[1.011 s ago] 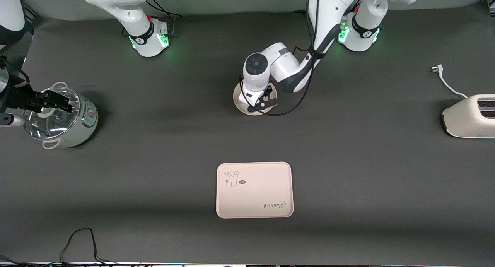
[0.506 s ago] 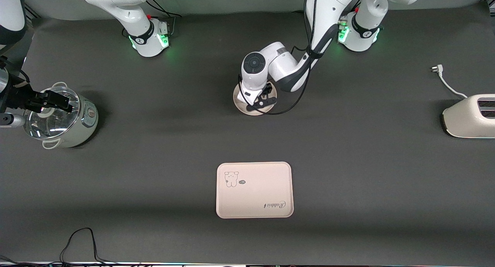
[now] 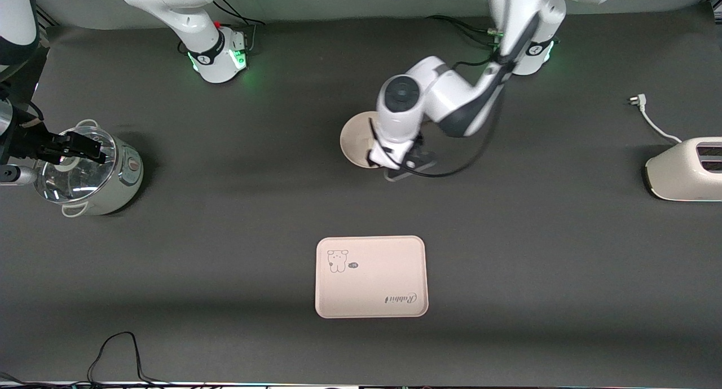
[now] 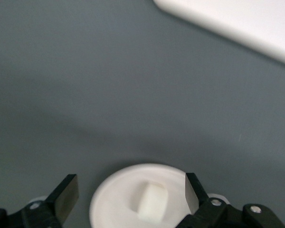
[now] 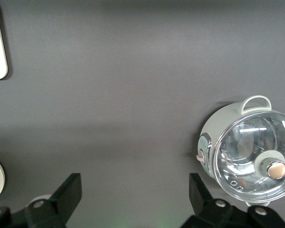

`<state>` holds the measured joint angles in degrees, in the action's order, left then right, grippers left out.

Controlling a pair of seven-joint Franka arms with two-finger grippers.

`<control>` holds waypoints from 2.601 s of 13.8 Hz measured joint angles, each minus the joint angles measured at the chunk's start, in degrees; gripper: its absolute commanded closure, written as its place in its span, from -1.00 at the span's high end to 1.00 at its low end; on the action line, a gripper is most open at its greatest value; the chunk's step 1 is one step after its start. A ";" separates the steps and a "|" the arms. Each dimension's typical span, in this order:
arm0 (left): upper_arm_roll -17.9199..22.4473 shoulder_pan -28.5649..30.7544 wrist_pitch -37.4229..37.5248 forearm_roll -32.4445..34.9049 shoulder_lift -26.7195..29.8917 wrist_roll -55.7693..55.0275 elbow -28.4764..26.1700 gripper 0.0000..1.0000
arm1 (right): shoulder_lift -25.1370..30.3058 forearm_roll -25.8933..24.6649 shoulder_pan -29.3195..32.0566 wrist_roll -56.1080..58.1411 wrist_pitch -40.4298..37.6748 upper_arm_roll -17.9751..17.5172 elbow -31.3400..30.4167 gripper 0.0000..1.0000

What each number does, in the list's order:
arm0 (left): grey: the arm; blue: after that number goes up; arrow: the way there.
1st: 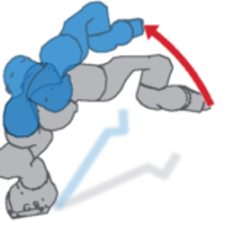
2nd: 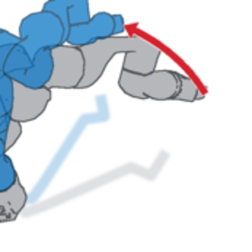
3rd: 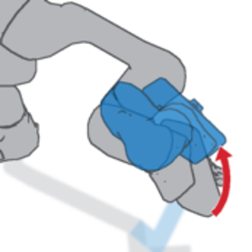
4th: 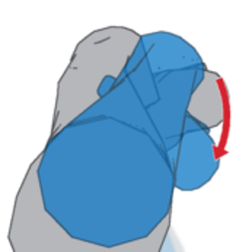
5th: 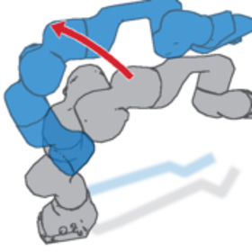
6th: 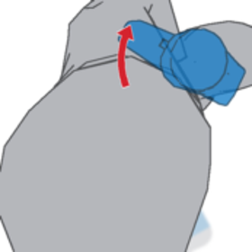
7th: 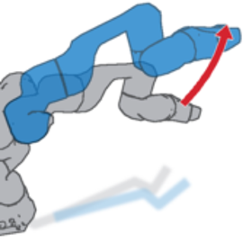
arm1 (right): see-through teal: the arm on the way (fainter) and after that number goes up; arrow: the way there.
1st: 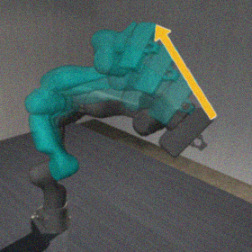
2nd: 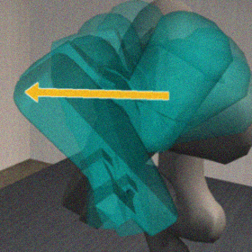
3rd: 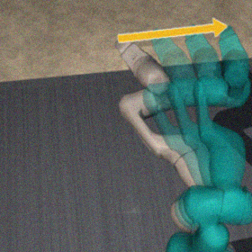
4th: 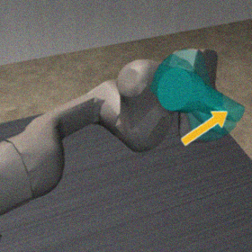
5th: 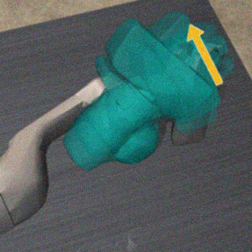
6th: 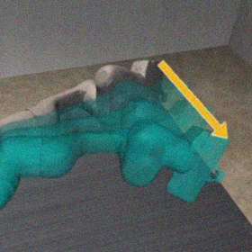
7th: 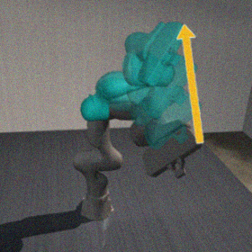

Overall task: Place bun in plate and plate on tray
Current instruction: 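Withdraw the left gripper while the right gripper reaches toward the plate, then lower the right gripper to the plate rim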

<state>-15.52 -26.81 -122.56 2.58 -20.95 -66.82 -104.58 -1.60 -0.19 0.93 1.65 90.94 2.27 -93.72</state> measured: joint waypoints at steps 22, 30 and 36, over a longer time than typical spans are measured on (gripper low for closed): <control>19.48 20.74 27.50 2.79 18.25 53.68 9.74 1.00 | -1.81 10.12 -42.15 -41.65 6.91 -1.18 -0.03 1.00; 13.05 28.36 27.52 2.92 18.24 53.92 9.68 1.00 | -1.58 10.57 -46.89 -41.78 18.66 -1.17 -11.69 1.00; 12.37 28.49 27.53 2.92 17.99 53.90 9.50 1.00 | -1.86 10.57 -49.19 -41.78 40.48 -1.15 -29.22 1.00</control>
<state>-3.15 1.69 -95.04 5.50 -2.96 -12.92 -95.08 -3.46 10.38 -48.26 -40.13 131.42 1.12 -122.94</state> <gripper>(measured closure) 0.000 0.000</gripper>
